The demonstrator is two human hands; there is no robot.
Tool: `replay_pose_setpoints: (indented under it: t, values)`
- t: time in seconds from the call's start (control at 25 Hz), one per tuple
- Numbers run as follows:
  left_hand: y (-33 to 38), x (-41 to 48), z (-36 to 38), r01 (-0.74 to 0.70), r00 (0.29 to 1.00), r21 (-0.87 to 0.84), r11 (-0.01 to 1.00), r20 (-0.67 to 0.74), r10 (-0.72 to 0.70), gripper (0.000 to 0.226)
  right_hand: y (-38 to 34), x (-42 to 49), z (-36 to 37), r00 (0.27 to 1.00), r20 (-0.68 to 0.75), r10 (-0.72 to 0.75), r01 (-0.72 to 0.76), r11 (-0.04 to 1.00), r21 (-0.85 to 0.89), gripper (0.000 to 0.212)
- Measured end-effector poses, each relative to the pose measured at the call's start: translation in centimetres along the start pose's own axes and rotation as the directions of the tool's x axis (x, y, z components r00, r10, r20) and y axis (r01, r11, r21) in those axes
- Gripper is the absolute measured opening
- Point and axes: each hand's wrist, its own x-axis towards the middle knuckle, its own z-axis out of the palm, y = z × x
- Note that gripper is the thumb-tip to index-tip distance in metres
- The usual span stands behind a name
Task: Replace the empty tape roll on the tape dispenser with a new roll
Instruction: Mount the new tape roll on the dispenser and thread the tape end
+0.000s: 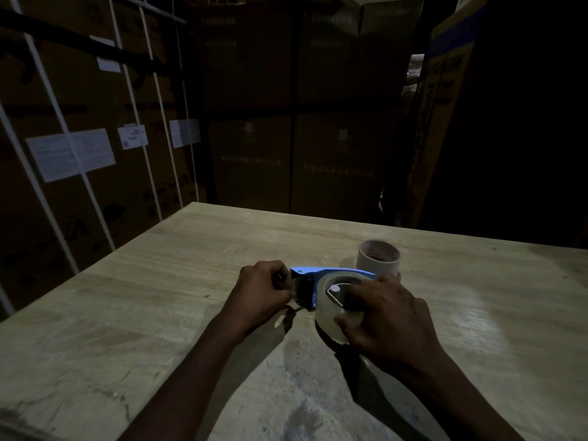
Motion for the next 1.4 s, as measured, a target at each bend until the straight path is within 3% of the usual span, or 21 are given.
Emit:
replay_pose_setpoints:
  t: [0.24, 0.4, 0.52, 0.64, 0.8, 0.92, 1.16, 1.24, 1.4]
  values:
    - [-0.6, 0.2, -0.7, 0.048, 0.991, 0.065, 0.997, 0.12, -0.055, 0.011, -0.1, 0.3, -0.3, 0.995, 0.095, 0.028, -0.031, 0.999, 0.033, 0.027]
    - [-0.4, 0.3, -1.0, 0.032, 0.982, 0.104, 0.994, 0.183, -0.05, 0.015, 2.4, 2.7, -0.4, 0.989, 0.001, 0.147, -0.147, 0.987, 0.059, 0.04]
    - [-0.5, 0.5, -1.0, 0.024, 0.981, 0.119, 0.993, 0.187, -0.046, 0.007, 3.6, 5.1, 0.9, 0.974, 0.174, 0.147, -0.151, 0.988, 0.012, 0.051]
    - [-0.6, 0.5, -1.0, 0.01, 0.984, 0.122, 0.993, 0.177, -0.032, 0.008, 3.9, 6.7, 2.0, 0.965, 0.231, 0.124, -0.138, 0.989, 0.046, 0.047]
    - [-0.6, 0.3, -0.9, -0.006, 0.986, 0.114, 0.993, 0.167, -0.013, 0.015, 4.2, 7.6, 2.1, 0.98, 0.144, 0.134, -0.133, 0.991, -0.019, 0.03]
    - [-0.7, 0.4, -0.9, -0.003, 0.985, 0.119, 0.993, 0.171, -0.017, 0.019, 3.9, 7.9, 2.1, 0.989, 0.097, 0.114, -0.105, 0.99, -0.095, 0.028]
    - [-0.7, 0.4, -1.0, -0.002, 0.987, 0.124, 0.992, 0.161, -0.018, 0.009, 3.6, 5.6, 2.2, 0.992, -0.077, 0.098, -0.095, 0.995, 0.044, 0.024]
    - [-0.7, 0.5, -1.0, -0.002, 0.987, 0.132, 0.991, 0.158, -0.019, 0.009, 2.5, 4.6, 2.5, 0.995, -0.078, 0.059, -0.062, 0.997, -0.039, 0.031]
    - [-0.5, 0.2, -0.9, -0.006, 0.986, 0.117, 0.993, 0.165, -0.014, 0.013, 0.5, 4.3, 3.3, 0.997, 0.021, 0.075, -0.075, 0.997, -0.014, 0.044]
